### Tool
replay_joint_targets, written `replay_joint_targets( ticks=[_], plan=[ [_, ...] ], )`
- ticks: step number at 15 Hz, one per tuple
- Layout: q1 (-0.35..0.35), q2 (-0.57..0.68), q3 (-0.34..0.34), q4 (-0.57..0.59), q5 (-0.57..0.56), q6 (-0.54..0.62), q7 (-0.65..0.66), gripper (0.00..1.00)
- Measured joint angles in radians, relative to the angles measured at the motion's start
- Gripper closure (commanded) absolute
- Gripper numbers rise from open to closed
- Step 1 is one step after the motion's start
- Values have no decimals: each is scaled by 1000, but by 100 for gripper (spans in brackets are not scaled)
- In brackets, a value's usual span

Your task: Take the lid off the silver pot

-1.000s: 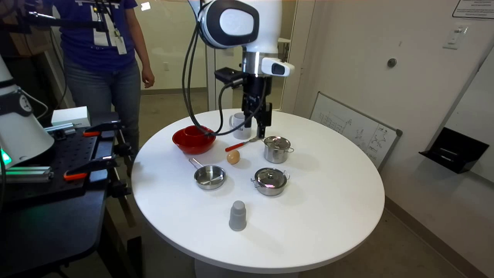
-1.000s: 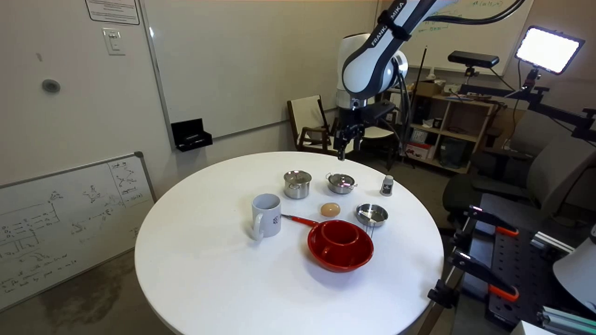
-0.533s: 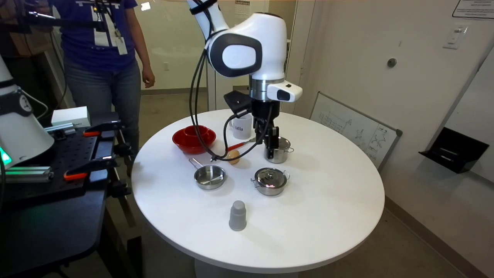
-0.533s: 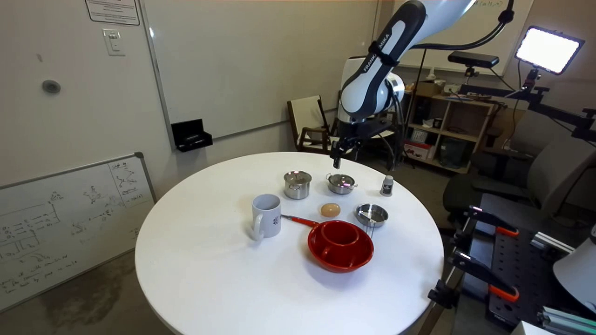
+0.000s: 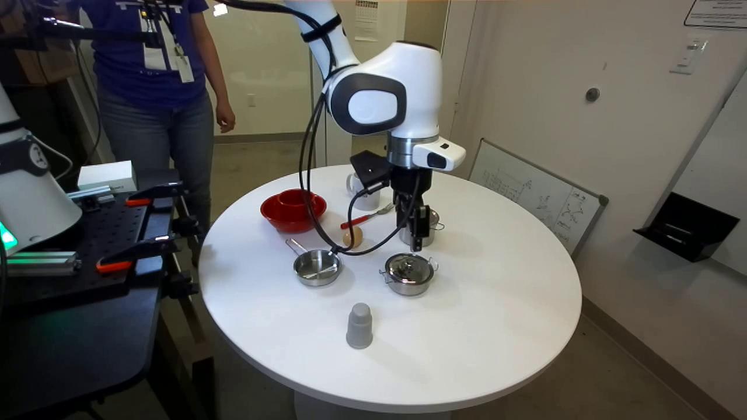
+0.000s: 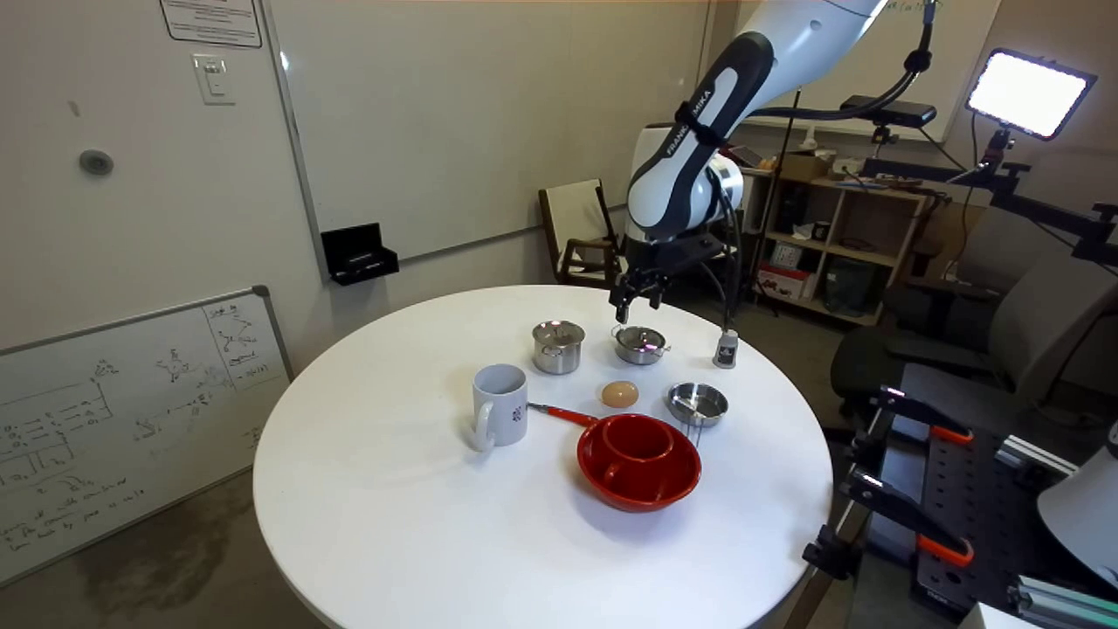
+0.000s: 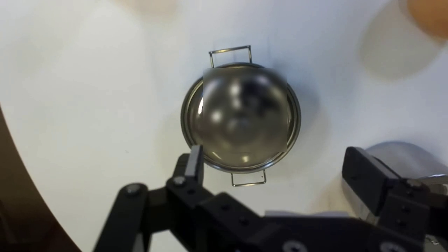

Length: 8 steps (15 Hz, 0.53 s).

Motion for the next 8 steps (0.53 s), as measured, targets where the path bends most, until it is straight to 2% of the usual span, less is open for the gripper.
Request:
replay_joint_targets(
  ticks=[8],
  plan=[
    [-20, 55, -3, 39, 18, 0, 29, 0]
  ],
)
